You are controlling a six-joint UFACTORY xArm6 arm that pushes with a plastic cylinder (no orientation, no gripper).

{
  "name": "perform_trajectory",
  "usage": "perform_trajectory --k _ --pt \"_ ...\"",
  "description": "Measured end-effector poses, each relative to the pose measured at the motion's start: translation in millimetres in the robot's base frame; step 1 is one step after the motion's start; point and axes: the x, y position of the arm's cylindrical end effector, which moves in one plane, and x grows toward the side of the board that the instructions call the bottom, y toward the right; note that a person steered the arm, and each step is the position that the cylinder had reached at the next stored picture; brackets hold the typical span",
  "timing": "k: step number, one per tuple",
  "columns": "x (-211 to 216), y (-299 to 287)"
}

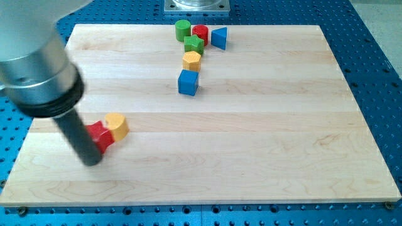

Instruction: Push the red star along with the heart to the bottom left of the cube

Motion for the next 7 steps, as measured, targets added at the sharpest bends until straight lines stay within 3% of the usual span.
perform_trajectory --k 7 --pt "-62.6 -11.5"
